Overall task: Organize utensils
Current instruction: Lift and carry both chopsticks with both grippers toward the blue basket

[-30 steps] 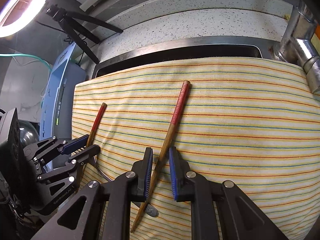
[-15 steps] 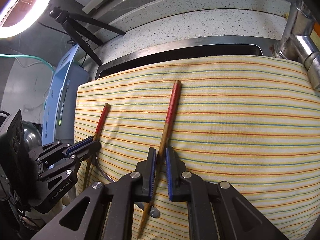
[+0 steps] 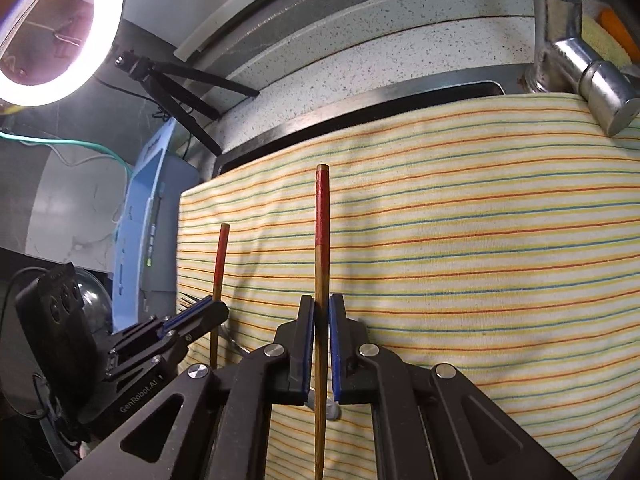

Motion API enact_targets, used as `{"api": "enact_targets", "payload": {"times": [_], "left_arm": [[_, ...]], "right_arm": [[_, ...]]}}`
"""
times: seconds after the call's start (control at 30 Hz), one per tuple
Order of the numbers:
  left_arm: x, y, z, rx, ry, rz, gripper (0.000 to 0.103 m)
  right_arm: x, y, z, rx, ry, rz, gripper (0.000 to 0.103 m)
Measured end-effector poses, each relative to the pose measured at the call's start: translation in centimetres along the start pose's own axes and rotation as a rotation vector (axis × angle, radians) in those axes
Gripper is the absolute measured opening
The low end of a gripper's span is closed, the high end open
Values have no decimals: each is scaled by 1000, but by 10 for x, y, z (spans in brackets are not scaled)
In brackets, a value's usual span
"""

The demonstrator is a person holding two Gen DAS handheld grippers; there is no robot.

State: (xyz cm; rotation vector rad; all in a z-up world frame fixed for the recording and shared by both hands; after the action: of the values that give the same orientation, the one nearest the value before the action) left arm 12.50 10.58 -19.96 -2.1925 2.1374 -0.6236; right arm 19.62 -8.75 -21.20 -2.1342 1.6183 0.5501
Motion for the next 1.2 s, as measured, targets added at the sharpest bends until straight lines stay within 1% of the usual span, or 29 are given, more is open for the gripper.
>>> {"api": "enact_targets", "payload": {"times": [0.23,0.37,0.53,0.83,1.03,1.2], "left_arm": [[3,-1,-27,71,-18,12,6],[-1,2,-39,111,1,-3,6],[-7,11,-59,156,25,-18,6],[-8,22,-93,241,34,-24,6],[-17,27,-117,289,18,-32,6],[-29,30,-137,325,-18,-37,6]], "right_arm": [[-27,0,-16,43,-26,-58,7],[-37,1,-20,55,-39,-77,7],[-49,2,-24,55,-53,-99,7],[-76,5,-21,42,-76,-154,7],[-97,4,-23,47,-96,-193,7],[-119,0,-24,52,-114,-230,7]]}}
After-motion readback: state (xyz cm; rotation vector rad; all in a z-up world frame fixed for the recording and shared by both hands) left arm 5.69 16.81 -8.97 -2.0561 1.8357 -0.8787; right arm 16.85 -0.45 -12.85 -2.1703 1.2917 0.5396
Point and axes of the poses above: each gripper's, at about its wrist camera, not at the fingertips, and z roughly the way its jaws point, x to its right, y to its underside, the point moved 1 cm from there along z, roughly the way its jaws point, and after that the axes turned 10 degrees about -x, right-handed, at the moved point
